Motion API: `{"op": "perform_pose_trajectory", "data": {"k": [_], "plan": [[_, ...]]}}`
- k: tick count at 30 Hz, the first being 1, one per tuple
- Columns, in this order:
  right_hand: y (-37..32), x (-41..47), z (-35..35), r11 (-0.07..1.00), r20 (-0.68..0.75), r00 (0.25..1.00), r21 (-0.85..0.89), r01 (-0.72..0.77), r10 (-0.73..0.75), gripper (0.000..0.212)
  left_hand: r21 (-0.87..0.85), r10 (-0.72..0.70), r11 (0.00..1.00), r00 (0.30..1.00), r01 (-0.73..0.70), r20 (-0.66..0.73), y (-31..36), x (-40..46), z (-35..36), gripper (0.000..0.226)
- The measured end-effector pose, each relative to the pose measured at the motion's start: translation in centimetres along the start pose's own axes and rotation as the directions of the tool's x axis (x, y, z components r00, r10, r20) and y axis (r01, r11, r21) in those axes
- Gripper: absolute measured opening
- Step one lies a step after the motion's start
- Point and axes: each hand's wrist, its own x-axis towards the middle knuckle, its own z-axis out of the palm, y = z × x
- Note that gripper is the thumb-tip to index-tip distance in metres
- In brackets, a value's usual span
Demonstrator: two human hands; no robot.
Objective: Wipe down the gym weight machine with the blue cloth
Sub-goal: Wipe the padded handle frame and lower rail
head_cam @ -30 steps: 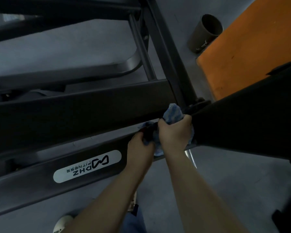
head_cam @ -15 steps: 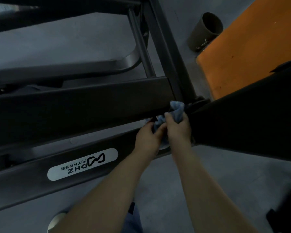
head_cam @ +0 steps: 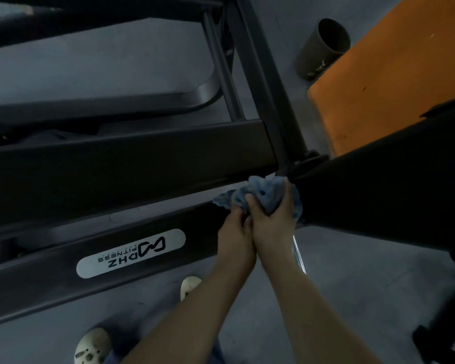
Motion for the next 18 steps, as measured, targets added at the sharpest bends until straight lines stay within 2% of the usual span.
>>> {"op": "perform_pose_trajectory", "data": {"k": [2,4,6,8,9,10,11,12,13,15,18], "plan": [[0.0,1.2,-0.2,0.999,-0.003,1.000,0.023,-0.022,0.022,0.073,0.089,0.035,0.995,0.999,-0.037,0.021,-0.2,0.7,-0.1,0.014],[-0.3,2.1,-0.3,0.999,0.000,1.000,-0.045,-0.024,0.024,0.073,0.180,0.062,0.981,0.996,-0.072,0.061,-0.2,1.8,-0.7,0.015],[-0.4,2.5,0.1,0.996,-0.053,0.999,-0.091,0.003,-0.008,0.068,0.263,0.064,0.961,0.993,-0.088,0.098,0.0,2.7,-1.7,0.008],[-0.3,2.3,0.7,0.997,-0.134,0.990,-0.078,0.028,-0.038,0.062,0.298,0.067,0.950,0.992,-0.096,0.107,0.0,3.2,-2.3,0.031],[-0.4,2.2,0.9,0.996,-0.182,0.982,-0.077,0.040,-0.054,0.056,0.303,0.066,0.948,0.993,-0.093,0.098,0.0,3.2,-2.5,0.036],[-0.5,2.2,1.1,0.996,-0.230,0.971,-0.078,0.040,-0.057,0.048,0.299,0.083,0.949,0.994,-0.101,0.072,0.3,3.1,-2.7,0.032],[-0.6,2.2,1.2,0.998,-0.272,0.961,-0.060,0.035,-0.050,0.037,0.281,0.087,0.955,0.995,-0.098,0.052,0.2,3.1,-2.9,0.018],[-0.6,2.5,1.3,1.000,-0.318,0.948,-0.001,0.023,-0.022,0.026,0.265,0.096,0.959,0.995,-0.098,0.022,0.6,2.9,-3.1,0.004],[-0.4,2.9,1.4,0.997,-0.353,0.935,0.073,-0.006,0.032,0.018,0.259,0.102,0.961,0.995,-0.098,-0.003,0.5,3.0,-3.2,0.020],[-0.5,3.1,1.6,0.984,-0.394,0.915,0.177,-0.025,0.094,0.023,0.235,0.112,0.966,0.994,-0.106,-0.014,1.0,3.0,-3.3,0.031],[-0.1,2.7,2.0,0.938,-0.386,0.916,0.344,0.030,0.112,0.037,0.272,0.049,0.960,0.996,-0.067,0.073,1.4,2.7,-2.8,0.020]]}}
